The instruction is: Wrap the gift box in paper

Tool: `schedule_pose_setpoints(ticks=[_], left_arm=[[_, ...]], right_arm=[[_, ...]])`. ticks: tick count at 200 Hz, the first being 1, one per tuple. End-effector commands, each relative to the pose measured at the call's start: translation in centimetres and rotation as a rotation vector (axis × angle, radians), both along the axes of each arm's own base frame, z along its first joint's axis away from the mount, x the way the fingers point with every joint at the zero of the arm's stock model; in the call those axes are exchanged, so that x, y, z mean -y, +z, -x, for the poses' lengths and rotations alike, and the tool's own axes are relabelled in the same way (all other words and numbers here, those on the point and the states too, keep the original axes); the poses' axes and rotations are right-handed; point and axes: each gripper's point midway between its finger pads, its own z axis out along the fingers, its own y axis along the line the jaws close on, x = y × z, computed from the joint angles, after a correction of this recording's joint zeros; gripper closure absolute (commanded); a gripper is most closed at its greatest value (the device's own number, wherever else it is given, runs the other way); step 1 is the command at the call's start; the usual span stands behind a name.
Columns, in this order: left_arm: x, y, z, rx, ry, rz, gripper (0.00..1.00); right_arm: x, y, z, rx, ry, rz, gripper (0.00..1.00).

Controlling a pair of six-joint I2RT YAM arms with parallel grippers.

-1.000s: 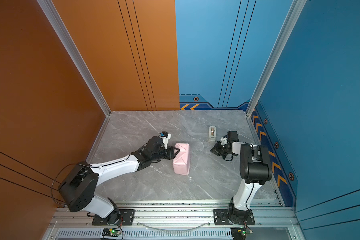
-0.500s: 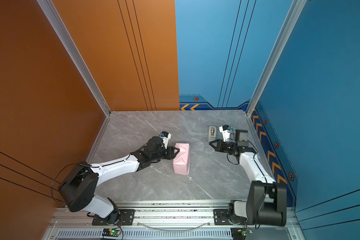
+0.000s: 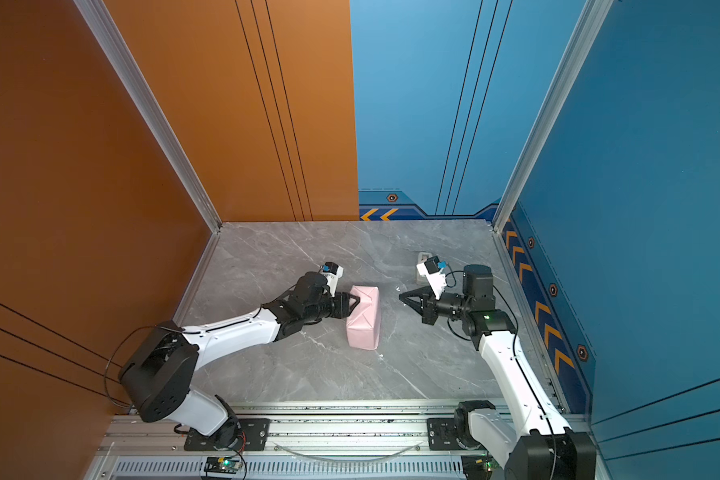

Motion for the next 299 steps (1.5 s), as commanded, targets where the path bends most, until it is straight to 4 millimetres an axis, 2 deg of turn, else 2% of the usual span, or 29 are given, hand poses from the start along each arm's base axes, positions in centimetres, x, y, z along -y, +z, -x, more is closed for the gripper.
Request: schedule_pose_setpoints(ticks=[1,41,99,139,185,246,299], left_arm=[[-2.7,-7.6,3.3,-0.19,-0.015,-0.225,0.49],[-2.8,-7.5,3.3,-0.187,-0.014,-0.226,0.49],[-2.7,-7.4,3.3,-0.184,-0.02,-0.231,0.49],[-2.7,-7.3,3.3,-0.181,-0.021,-0.237,0.49],[-2.7,-7.1,3.2,-0.176,-0.022,-0.24,0.49],[-2.7,-7.2,3.3,-0.179,-0.026,-0.242,0.49],[-2.7,-7.3,3.3,-0.18,-0.025,-0.245,0.49]], right_arm=[[-1.1,0.8,1.7,0.069,0.092,0.027,1.0],[-1.9,0.4,1.9,0.048,0.134,0.044,1.0],[-3.1,-2.9,0.4,-0.173,0.157,0.233,1.0],[-4.2,-6.1,-0.6,-0.365,0.207,0.418,1.0],[-5.6,-8.7,-1.0,-0.448,0.291,0.606,1.0],[-6.1,-9.4,-2.4,-0.475,0.308,0.681,1.0],[-6.5,-8.8,-3.2,-0.461,0.311,0.684,1.0]])
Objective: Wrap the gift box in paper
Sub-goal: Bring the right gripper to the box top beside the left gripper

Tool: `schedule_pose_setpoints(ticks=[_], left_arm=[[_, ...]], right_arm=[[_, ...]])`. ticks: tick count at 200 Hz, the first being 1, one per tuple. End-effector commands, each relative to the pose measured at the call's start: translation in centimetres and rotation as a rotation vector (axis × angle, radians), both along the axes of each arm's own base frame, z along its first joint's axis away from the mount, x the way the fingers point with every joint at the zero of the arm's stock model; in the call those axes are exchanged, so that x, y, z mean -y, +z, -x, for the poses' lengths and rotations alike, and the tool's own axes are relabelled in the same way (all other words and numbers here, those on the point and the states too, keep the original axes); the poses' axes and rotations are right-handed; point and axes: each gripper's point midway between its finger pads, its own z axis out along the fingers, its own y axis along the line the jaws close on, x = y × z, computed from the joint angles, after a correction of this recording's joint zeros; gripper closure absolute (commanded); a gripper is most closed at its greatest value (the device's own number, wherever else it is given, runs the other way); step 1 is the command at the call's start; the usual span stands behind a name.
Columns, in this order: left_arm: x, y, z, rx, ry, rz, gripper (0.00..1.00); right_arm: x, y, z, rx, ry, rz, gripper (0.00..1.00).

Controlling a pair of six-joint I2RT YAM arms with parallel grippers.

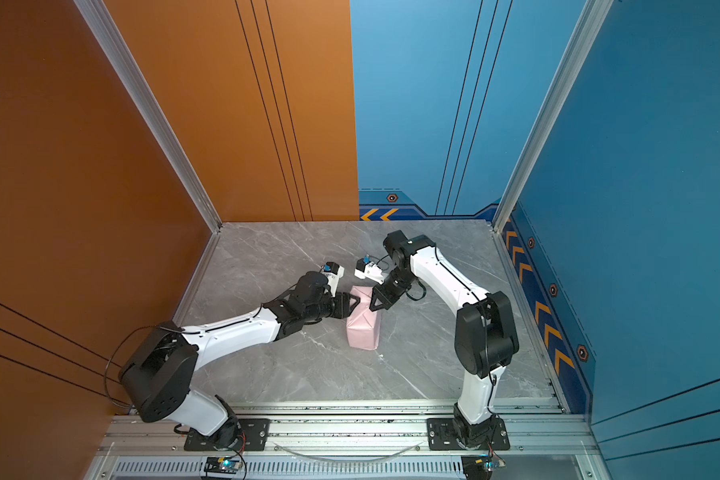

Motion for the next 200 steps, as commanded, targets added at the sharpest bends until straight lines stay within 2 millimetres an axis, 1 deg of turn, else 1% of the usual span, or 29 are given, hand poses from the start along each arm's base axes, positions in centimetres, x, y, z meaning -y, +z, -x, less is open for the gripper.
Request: schedule_pose_setpoints(ticks=[1,29,68,92,121,147,173,200], left_arm=[[-2.8,-7.4,3.3,-0.185,-0.013,-0.227,0.49],[-2.8,-7.4,3.2,-0.185,-0.011,-0.225,0.49],[-2.7,-7.3,3.1,-0.183,-0.012,-0.221,0.49],[-2.7,-7.3,3.1,-0.182,-0.012,-0.221,0.49],[-2.6,-7.1,2.9,-0.176,-0.011,-0.216,0.49],[-2.3,-5.9,2.6,-0.153,-0.011,-0.191,0.48],[-2.0,-4.2,1.9,-0.115,-0.007,-0.152,0.48],[-1.7,-2.5,1.4,-0.073,-0.007,-0.115,0.47]], right_arm=[[0.2,0.2,0.1,-0.001,0.025,0.033,1.0],[0.3,0.4,-0.4,0.015,0.019,0.044,1.0],[0.5,-0.6,-0.6,-0.019,0.002,0.081,1.0],[0.4,-0.7,-0.7,-0.026,-0.003,0.085,1.0],[1.0,-1.4,-1.2,-0.03,-0.031,0.132,1.0],[1.3,-2.2,-1.4,-0.043,-0.048,0.169,1.0],[1.6,-3.0,-1.4,-0.072,-0.064,0.199,1.0],[1.9,-3.3,-1.4,-0.087,-0.077,0.223,1.0]])
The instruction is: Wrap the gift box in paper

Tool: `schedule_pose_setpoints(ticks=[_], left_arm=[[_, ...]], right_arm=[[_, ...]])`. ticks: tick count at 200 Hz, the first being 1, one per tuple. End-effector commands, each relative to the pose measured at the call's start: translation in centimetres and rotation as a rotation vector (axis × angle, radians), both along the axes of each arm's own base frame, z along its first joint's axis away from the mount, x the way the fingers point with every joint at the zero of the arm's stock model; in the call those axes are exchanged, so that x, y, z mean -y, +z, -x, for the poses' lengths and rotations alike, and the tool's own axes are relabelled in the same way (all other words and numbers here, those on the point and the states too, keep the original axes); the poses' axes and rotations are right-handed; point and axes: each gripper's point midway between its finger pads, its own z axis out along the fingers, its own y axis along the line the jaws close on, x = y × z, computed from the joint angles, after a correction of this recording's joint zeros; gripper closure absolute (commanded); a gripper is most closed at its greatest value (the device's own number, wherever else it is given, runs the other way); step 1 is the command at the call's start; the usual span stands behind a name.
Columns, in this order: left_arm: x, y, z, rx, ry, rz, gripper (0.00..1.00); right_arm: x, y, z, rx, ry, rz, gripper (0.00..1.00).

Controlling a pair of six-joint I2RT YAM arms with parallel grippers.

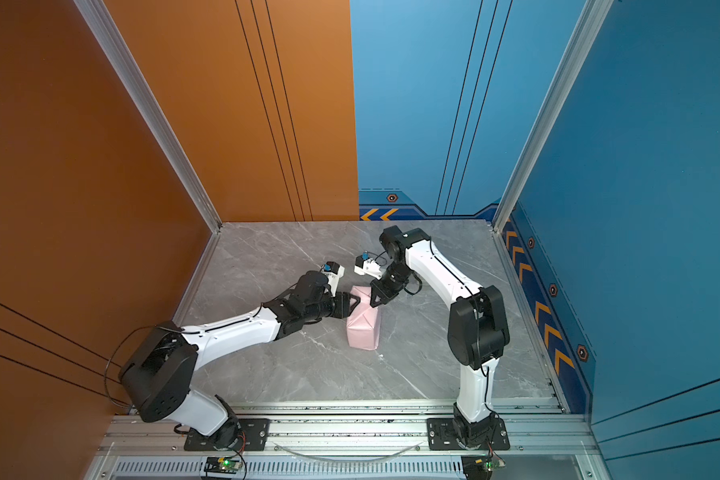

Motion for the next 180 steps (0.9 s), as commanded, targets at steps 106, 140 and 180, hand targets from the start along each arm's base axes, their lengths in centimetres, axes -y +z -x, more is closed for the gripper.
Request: schedule_pose_setpoints(ticks=[106,140,180], left_arm=[[-0.8,4.9,1.3,0.162,-0.077,0.055,0.51],[1.1,6.1,1.8,0.18,-0.174,0.119,0.74],[3.8,5.3,2.5,0.138,-0.274,0.145,0.88]], right_arm=[[1.7,-3.2,-0.2,-0.067,-0.044,0.157,1.0],[1.6,-3.1,-0.2,-0.066,-0.041,0.152,1.0],[1.5,-3.0,-0.2,-0.067,-0.043,0.149,1.0]])
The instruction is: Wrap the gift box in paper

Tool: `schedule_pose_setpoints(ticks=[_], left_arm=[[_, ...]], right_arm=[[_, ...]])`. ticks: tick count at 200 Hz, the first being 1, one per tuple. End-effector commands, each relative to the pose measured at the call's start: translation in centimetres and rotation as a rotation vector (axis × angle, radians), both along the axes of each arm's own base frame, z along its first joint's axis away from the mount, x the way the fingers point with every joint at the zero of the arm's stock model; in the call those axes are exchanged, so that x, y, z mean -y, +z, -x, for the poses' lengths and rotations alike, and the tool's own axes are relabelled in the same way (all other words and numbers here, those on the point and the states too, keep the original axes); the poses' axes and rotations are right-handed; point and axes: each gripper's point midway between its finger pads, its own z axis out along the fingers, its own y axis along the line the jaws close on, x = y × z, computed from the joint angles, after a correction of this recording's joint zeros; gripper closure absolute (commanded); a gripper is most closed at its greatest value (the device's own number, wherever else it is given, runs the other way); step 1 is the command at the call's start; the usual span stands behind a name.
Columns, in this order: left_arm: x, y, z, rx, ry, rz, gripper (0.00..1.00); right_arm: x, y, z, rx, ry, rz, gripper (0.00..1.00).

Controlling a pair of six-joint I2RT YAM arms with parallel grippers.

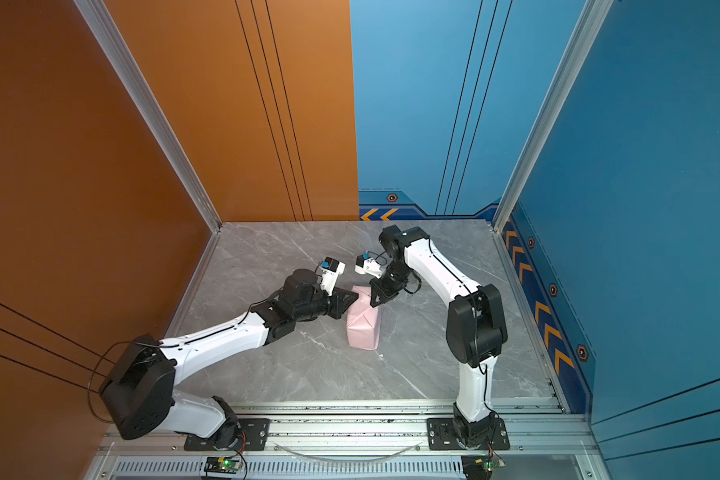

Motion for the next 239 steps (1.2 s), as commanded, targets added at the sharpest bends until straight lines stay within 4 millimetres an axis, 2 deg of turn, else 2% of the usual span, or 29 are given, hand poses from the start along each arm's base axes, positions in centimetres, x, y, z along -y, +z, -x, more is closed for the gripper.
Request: schedule_pose_setpoints(ticks=[1,27,90,150,210,239], left_arm=[[2.1,0.4,0.9,-0.002,-0.103,0.035,0.88],[3.1,0.2,1.0,-0.006,-0.137,0.043,0.92],[4.0,0.7,0.5,0.024,-0.152,0.078,0.91],[2.9,-1.9,-0.1,-0.022,-0.095,0.038,0.92],[1.7,-3.5,-1.0,-0.043,-0.027,-0.006,0.93],[0.6,-5.3,-1.1,-0.079,0.018,-0.057,0.95]], right_arm=[[1.5,-3.0,-0.2,-0.038,-0.011,0.131,1.0],[1.5,-2.9,-0.2,-0.036,-0.013,0.132,1.0],[1.3,-2.9,-0.3,-0.044,-0.016,0.125,1.0],[1.4,-3.0,-0.2,-0.057,-0.022,0.128,1.0],[1.2,-2.9,-0.1,-0.075,-0.024,0.118,1.0],[1.1,-3.0,-0.1,-0.085,-0.026,0.12,1.0]])
